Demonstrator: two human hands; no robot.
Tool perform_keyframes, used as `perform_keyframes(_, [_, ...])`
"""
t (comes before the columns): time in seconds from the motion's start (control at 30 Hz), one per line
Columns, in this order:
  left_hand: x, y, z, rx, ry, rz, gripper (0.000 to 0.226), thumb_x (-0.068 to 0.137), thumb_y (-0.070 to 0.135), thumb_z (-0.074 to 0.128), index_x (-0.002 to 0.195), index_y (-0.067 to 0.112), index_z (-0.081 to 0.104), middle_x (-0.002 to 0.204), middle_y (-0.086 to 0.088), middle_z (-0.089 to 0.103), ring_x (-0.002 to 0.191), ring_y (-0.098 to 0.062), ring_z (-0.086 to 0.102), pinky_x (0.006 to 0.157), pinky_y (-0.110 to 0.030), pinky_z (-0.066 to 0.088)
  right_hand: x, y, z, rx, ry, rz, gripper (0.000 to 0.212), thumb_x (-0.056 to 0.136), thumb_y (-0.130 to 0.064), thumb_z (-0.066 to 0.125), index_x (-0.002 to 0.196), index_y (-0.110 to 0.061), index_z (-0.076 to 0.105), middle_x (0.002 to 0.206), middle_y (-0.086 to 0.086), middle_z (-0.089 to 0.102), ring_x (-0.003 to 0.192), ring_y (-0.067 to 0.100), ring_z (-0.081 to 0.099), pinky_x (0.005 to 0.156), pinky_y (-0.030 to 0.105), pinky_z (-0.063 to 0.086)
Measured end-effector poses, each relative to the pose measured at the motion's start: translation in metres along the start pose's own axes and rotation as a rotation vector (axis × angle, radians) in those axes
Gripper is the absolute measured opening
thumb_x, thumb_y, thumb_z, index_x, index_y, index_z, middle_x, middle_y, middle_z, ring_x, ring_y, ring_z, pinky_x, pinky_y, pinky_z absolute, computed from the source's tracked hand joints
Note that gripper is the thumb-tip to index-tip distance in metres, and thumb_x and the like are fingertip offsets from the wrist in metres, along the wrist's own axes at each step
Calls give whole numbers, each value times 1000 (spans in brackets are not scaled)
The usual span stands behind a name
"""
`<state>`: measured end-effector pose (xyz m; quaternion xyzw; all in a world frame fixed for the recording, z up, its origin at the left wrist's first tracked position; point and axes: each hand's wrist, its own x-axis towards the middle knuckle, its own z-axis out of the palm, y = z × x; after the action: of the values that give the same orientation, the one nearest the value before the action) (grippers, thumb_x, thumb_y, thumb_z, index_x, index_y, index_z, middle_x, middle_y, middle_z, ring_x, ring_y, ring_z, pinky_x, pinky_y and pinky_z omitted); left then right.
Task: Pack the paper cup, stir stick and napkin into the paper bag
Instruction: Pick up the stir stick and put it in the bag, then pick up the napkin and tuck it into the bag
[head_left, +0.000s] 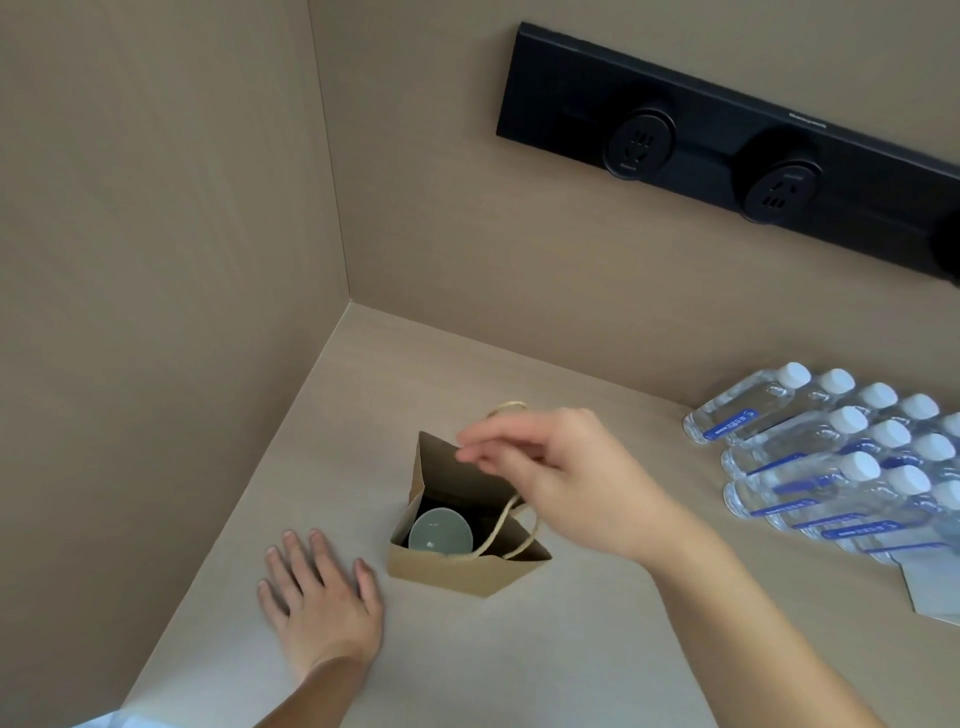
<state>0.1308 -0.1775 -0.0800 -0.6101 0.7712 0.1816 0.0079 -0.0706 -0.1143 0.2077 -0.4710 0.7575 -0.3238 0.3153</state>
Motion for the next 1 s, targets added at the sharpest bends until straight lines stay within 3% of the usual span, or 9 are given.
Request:
perform_keyframes(0.1, [-1,-1,0,-23,20,17,75,87,45,26,146,0,38,158,-28,29,147,-46,19,118,-59,12,-33,19,-28,355,226,81,20,95,-1,56,98,-8,75,92,7,79,93,18,74,87,29,58])
perform_keyframes(0.17, [-1,-1,1,-28,14,20,76,87,45,26,146,0,37,158,-28,28,148,-46,18,118,-60,11,-59,45,-41,462,412,185,19,94,1,57,96,-7,74,89,12,79,91,22,75,80,23,59])
perform_keyframes(0.23, [-1,-2,1,-9,-8,30,76,87,46,24,147,1,35,159,-28,26,148,-47,15,118,-60,10,-88,83,-45,438,582,364,22,93,4,55,98,-9,72,89,13,78,88,23,76,76,21,60])
perform_keyframes(0.3, [-2,-4,3,30,-33,60,75,88,46,23,149,4,34,159,-29,23,148,-47,12,117,-62,9,-118,129,-40,275,674,598,25,93,3,54,104,-14,68,94,10,77,90,25,74,82,30,61])
perform_keyframes(0.37, [-3,-8,7,58,-55,92,74,89,47,22,150,6,32,159,-29,22,148,-48,10,117,-63,7,-147,170,-29,80,676,825,29,90,-3,58,114,-17,65,102,6,76,95,26,71,89,40,55])
perform_keyframes(0.5, [-7,-12,14,106,-69,135,72,91,48,20,151,9,27,160,-28,19,148,-47,9,118,-63,5,-186,214,2,-54,694,1059,38,86,-9,64,124,-10,60,114,11,73,104,28,66,96,38,44])
perform_keyframes(0.73, [-34,-5,28,66,-79,146,70,93,48,17,152,10,21,162,-27,14,149,-46,6,119,-62,4,-215,252,37,-246,576,1190,62,84,-14,66,140,-2,42,136,28,49,123,44,48,104,43,39])
perform_keyframes(0.87, [-58,7,36,-2,-87,123,71,90,45,22,151,8,21,161,-30,13,149,-48,3,118,-64,4,-234,271,43,-255,432,1314,76,87,-30,64,150,-12,25,154,21,26,136,44,30,113,43,28])
perform_keyframes(1.0, [-82,13,51,-23,-103,148,71,90,47,21,150,10,20,161,-29,10,149,-48,1,118,-65,4,-251,285,50,-234,395,1315,77,90,-35,57,153,-15,17,157,19,20,139,42,23,115,44,26])
